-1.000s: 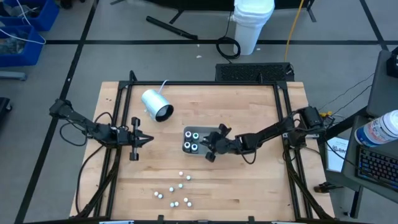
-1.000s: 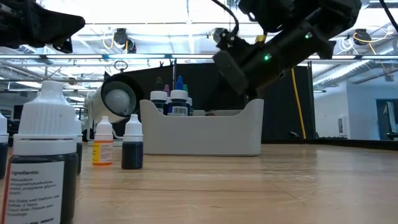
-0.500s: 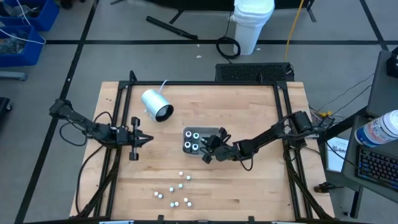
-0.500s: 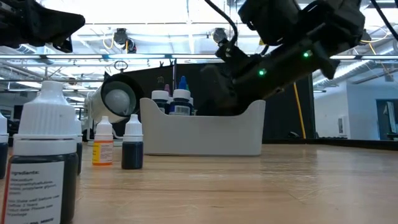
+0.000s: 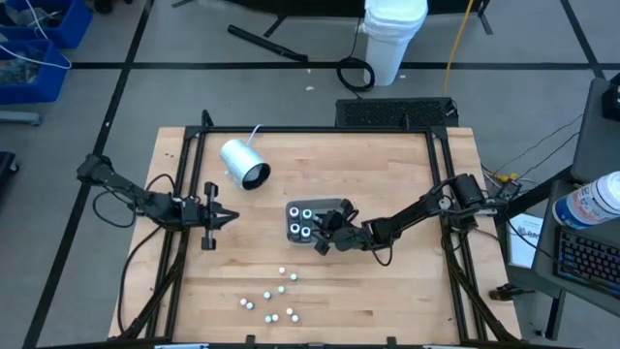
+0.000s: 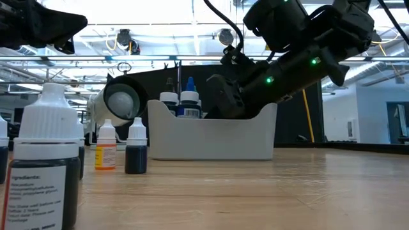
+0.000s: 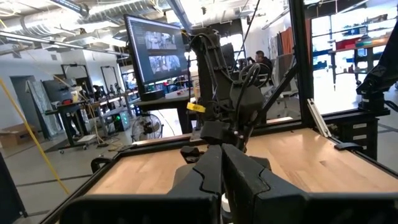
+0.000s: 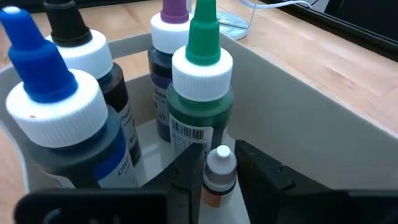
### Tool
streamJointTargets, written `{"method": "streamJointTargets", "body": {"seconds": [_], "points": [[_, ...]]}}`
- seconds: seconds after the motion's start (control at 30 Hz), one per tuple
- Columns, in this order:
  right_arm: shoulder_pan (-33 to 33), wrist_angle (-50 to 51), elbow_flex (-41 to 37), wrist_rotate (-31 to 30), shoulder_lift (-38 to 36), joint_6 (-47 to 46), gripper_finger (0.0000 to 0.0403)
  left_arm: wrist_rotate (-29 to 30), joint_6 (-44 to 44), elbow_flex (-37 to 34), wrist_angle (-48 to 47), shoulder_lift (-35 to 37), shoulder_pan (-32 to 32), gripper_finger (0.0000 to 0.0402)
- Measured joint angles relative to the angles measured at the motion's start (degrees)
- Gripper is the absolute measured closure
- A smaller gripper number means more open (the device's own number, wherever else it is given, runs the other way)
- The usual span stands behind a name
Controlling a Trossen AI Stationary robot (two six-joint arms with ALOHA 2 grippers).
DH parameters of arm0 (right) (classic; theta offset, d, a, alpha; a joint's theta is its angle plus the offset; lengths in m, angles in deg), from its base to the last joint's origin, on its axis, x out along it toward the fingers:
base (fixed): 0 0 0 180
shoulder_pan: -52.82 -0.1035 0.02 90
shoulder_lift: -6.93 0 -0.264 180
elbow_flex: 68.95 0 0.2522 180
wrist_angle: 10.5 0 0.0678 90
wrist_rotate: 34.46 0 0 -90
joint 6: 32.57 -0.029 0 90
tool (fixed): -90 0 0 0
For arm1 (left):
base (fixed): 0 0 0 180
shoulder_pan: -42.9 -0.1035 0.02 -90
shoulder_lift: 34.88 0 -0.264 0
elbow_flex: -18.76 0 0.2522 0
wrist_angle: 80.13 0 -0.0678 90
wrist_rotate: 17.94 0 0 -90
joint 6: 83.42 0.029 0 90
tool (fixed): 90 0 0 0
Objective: Pick & Place food coloring
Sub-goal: Put the small orange food coloring bottle into the gray bin, then adjust the gray bin
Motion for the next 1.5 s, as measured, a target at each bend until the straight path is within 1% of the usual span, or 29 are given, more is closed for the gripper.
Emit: {"method": "streamJointTargets", "body": {"seconds": [0.23, 0.4, 0.47, 0.6, 0.73, 0.87, 0.93, 0.97, 1.03, 1.1, 1.13, 1.27, 1.4, 1.5], "points": [[0.0, 0.0, 0.0, 0.0, -0.2, 0.6, 0.028, 0.0, -0.1, 0.0, 0.0, 0.0, 0.0, 0.038], [0.0, -0.5, 0.0, 0.0, -0.3, 2.3, 0.0272, 0.0, 0.0, 0.0, 0.0, 0.0, 0.0, 0.038], [0.0, -0.3, -0.1, 0.1, -1.6, 4.0, 0.0273, 0.0, 0.0, 0.0, 0.0, 0.0, 0.0, 0.038], [0.0, 1.5, -0.1, 0.0, -6.4, 7.6, 0.0276, 0.0, 0.0, 0.0, 0.0, 0.0, 0.0, 0.038], [-0.7, 5.6, -0.1, 0.0, -13.1, 12.3, 0.0277, 0.0, 0.0, 0.0, 0.0, 0.0, 0.0, 0.038], [-2.3, 10.4, -0.2, 0.2, -20.1, 21.5, 0.0278, 0.0, -0.1, 0.0, 0.0, 0.0, 0.0, 0.038], [-2.8, 10.0, -2.1, 3.1, -24.1, 26.2, 0.0288, 0.0, -0.1, 0.0, 0.0, 0.0, 0.0, 0.038], [-2.7, 9.7, -3.3, 5.9, -26.1, 28.1, 0.0299, 0.0, -0.1, 0.0, 0.0, 0.0, 0.0, 0.038], [-1.2, 9.4, -6.3, 11.8, -30.5, 30.3, 0.0332, 0.0, -0.1, 0.0, 0.0, 0.0, 0.0, 0.038], [1.2, 9.4, -9.4, 14.6, -34.1, 30.5, 0.0376, 0.0, -0.2, 0.0, 0.0, 0.0, 0.0, 0.038], [2.6, 9.7, -11.2, 15.5, -35.7, 30.8, 0.0389, 0.0, -0.2, 0.0, 0.0, 0.0, 0.0, 0.038], [10.2, 11.3, -16.0, 21.1, -39.5, 29.0, 0.0396, 0.0, 0.0, 0.0, 0.1, 0.0, 0.0, 0.038], [16.8, 11.4, -18.7, 29.3, -39.0, 28.3, 0.0401, 0.1, 0.0, 0.0, 0.1, 0.0, 0.0, 0.038], [20.0, 11.1, -19.3, 31.1, -37.4, 29.5, 0.0402, 1.0, 0.0, 0.0, 0.1, 0.0, 0.0, 0.038]]}}
